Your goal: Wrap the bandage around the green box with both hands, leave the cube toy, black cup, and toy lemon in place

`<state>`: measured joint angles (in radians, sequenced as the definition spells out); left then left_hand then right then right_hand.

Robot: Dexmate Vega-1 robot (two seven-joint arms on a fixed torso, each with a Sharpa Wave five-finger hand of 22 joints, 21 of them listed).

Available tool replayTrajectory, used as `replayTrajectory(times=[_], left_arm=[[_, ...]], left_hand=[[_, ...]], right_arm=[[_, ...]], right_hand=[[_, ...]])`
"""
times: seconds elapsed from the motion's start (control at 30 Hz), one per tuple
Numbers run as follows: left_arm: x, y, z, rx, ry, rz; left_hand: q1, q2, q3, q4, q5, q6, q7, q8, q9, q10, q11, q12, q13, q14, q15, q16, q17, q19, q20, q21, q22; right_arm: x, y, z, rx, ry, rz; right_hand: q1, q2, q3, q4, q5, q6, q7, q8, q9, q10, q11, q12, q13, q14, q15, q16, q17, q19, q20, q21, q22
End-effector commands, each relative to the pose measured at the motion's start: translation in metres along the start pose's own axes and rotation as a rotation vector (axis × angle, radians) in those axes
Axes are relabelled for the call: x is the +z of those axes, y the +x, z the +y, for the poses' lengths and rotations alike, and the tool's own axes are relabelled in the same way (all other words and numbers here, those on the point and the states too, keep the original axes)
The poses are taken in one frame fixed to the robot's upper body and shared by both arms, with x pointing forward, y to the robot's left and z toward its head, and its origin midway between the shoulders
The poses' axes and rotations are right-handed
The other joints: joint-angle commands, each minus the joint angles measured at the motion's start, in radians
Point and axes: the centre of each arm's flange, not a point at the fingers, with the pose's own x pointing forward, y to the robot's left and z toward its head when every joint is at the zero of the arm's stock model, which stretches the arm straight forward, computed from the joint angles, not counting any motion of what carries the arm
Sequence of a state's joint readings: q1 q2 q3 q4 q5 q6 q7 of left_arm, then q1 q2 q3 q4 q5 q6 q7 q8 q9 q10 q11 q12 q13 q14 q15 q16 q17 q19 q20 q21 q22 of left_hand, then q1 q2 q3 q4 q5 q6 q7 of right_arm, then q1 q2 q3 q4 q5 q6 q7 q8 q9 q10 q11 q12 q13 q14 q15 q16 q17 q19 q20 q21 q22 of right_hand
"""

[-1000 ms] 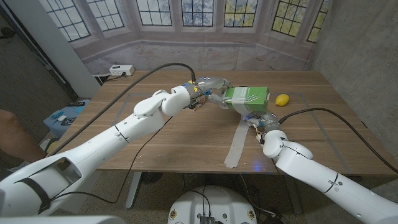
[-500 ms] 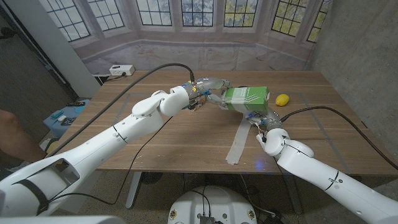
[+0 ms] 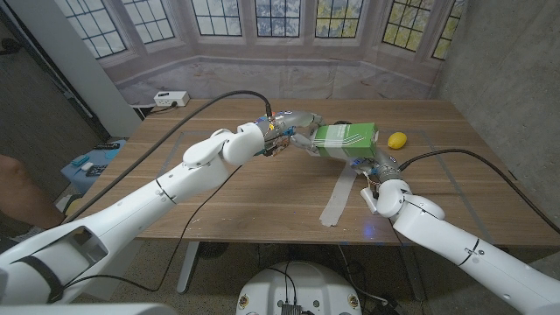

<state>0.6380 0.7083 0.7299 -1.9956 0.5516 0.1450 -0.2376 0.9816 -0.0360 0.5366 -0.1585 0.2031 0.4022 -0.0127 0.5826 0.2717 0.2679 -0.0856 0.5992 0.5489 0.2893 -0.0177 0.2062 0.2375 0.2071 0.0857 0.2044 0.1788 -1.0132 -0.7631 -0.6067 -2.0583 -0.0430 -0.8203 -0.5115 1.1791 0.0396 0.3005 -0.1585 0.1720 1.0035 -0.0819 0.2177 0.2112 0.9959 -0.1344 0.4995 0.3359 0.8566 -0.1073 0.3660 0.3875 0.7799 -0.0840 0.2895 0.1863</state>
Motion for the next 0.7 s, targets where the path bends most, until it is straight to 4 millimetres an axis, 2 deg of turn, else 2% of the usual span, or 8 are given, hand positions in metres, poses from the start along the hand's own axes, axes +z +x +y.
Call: replayTrajectory(times=[0.03,0.7], left_arm=[[0.002,-0.006,-0.002,-0.016,0.001,0.011],[0.003,-0.011,-0.009,-0.058,-0.021,0.003]], left_hand=[[-0.006,0.054,0.009,0.001,0.007,0.043,0.026,0.082,0.002,0.004,0.001,0.005,0.005,0.005,0.004,-0.002,0.001,-0.004,0.000,0.000,0.003],[-0.008,0.053,0.011,0.001,0.008,0.044,0.028,0.083,0.002,0.004,0.002,0.006,0.006,0.004,0.004,-0.003,0.002,-0.004,-0.001,0.001,0.003]], right_arm=[[-0.010,0.007,-0.007,-0.012,-0.006,0.014],[-0.003,0.021,-0.025,-0.042,-0.035,-0.020]], right_hand=[[0.011,0.004,-0.004,0.000,0.008,0.004,-0.005,-0.003,0.006,0.004,-0.005,0.005,0.005,0.010,-0.121,0.000,0.004,-0.003,-0.031,0.009,0.003],[0.012,0.005,-0.007,0.000,0.008,0.006,-0.006,-0.002,0.006,0.005,-0.006,0.005,0.006,0.012,-0.121,-0.003,0.008,-0.004,-0.031,0.010,0.003]])
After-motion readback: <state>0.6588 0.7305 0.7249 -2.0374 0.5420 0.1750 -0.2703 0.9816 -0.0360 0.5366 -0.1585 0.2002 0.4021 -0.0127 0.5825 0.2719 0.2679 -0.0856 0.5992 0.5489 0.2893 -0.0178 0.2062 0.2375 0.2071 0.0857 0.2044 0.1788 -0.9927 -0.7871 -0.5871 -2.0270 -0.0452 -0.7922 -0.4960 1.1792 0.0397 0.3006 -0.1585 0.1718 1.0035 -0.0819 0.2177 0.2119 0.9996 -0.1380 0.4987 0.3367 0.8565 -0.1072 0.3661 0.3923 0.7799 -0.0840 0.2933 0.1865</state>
